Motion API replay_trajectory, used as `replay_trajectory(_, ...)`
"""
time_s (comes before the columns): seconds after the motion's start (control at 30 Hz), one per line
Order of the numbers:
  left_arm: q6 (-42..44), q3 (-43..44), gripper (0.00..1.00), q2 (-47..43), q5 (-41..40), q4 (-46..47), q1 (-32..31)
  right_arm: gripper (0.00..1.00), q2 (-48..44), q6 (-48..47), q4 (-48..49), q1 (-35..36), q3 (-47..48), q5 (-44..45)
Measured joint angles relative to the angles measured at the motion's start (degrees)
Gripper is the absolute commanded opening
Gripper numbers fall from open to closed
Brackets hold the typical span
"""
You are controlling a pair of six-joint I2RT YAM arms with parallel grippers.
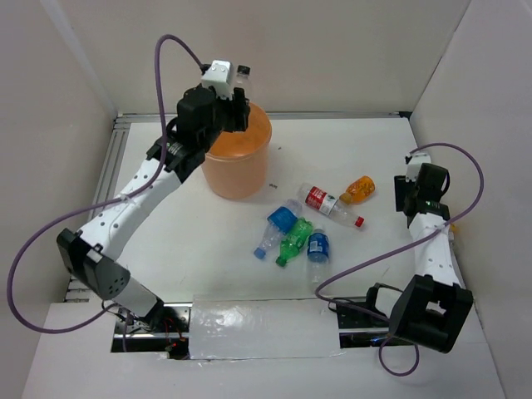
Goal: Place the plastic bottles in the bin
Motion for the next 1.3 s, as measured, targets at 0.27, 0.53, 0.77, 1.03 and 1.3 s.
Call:
replay_trajectory(0.27, -2.05, -0.94, 0.84, 11.98, -1.25, -2.99, 6.4, 0.79, 5.22, 1.55, 0.2, -2.54, 2.25, 5.77)
replay_trajectory(0.53, -0.48, -2.29, 1.0, 11.89, -3.1, -5.18, 5.44, 0.88, 12.52, -0.48, 2.25, -8.24, 2.58, 10.82)
replay_trajectory(0.77, 4.66, -4.46, 1.0, 4.74, -3.67, -4.98, -9.16, 0.92, 20.2, -5.46, 6.58, -14.23, 2.62, 12.76)
replay_trajectory(1.03, 3.26, -25.0, 1.0, -5.11, 1.11, -1.7, -15.65, 0.81, 29.68, -10.12, 10.43, -17.4, 2.62, 11.85)
replay_trajectory(1.3, 0.85, -34.49, 1.0, 0.24, 4.04, -1.31, -16.57, 0.25, 31.47, -13.22, 8.39, -19.69, 6.36, 2.95)
